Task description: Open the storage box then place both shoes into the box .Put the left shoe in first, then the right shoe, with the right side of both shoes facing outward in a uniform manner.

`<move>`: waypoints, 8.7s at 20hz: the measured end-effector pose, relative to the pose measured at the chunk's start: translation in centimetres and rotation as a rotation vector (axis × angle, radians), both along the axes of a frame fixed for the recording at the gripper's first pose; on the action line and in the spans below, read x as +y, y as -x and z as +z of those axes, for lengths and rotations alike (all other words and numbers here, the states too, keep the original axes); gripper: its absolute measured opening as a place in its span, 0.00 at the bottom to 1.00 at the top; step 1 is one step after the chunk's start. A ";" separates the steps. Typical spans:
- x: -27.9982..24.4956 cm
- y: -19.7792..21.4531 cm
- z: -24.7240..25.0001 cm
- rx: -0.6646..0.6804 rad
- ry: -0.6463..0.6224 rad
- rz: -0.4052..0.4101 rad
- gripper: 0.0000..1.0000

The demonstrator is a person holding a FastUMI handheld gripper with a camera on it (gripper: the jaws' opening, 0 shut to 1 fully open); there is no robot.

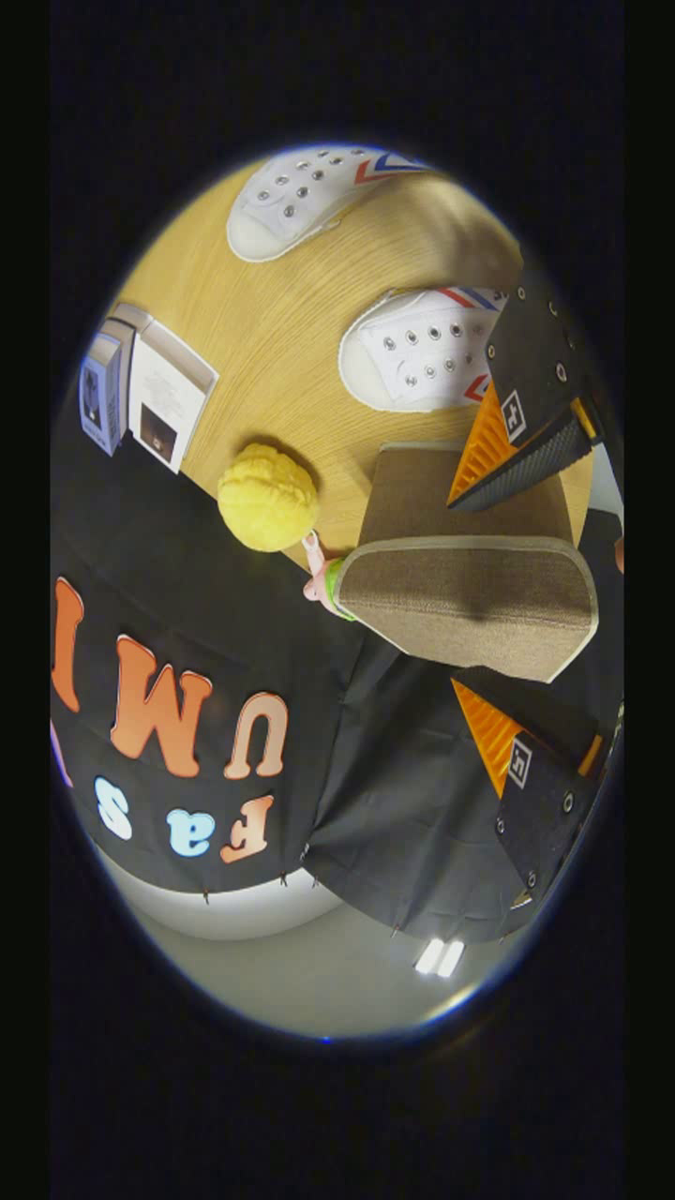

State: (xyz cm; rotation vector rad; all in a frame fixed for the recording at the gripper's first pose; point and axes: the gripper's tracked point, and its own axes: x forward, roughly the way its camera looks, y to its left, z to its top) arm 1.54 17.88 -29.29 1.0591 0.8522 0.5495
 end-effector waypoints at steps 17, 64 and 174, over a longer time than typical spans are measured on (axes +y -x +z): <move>2.1 0.0 2.5 0.115 -0.357 0.127 0.96; 26.6 2.6 20.5 -0.412 0.286 0.338 0.98; 14.2 -0.2 6.2 -0.357 0.787 0.111 0.94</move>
